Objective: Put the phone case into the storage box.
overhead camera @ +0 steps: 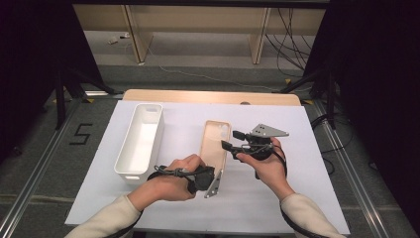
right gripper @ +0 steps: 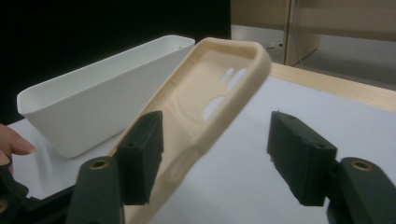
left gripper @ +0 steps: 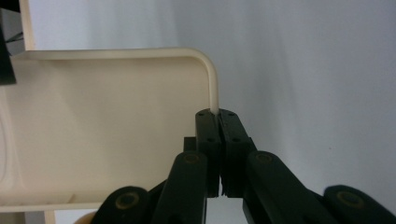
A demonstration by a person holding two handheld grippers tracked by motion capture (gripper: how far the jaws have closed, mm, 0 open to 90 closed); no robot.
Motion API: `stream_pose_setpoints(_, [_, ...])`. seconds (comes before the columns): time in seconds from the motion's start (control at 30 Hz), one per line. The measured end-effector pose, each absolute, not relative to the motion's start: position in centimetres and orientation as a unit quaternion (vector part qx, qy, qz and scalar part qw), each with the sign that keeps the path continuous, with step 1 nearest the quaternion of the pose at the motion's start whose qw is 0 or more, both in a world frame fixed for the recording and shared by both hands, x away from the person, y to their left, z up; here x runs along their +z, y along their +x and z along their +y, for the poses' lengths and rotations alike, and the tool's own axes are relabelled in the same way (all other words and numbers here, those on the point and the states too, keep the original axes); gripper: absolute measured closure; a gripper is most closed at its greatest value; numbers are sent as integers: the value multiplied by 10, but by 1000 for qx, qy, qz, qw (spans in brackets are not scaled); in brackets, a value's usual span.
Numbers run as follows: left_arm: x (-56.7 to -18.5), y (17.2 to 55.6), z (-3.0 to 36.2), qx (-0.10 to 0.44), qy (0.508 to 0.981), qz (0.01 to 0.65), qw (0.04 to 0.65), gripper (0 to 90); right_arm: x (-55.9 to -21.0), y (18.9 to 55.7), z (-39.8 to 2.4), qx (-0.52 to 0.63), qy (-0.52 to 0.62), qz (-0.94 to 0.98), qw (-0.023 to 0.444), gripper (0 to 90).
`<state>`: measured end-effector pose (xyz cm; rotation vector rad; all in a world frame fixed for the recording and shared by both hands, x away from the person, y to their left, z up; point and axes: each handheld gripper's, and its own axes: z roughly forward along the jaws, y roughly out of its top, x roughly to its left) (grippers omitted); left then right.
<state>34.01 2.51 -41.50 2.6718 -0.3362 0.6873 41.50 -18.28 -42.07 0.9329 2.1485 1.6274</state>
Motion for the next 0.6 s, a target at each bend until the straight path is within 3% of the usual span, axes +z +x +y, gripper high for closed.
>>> stream_pose_setpoints(0.33, [-414,339,23,252,943,-130,175,880,-419,415,-180,568,329,744,125,610])
stream_pose_setpoints(0.43, [-419,339,23,249,940,-114,202,880,-418,415,-181,567,324,745,136,626])
stream_pose_setpoints(0.6, [-417,341,22,265,938,-134,177,878,-415,412,-182,579,343,732,104,701])
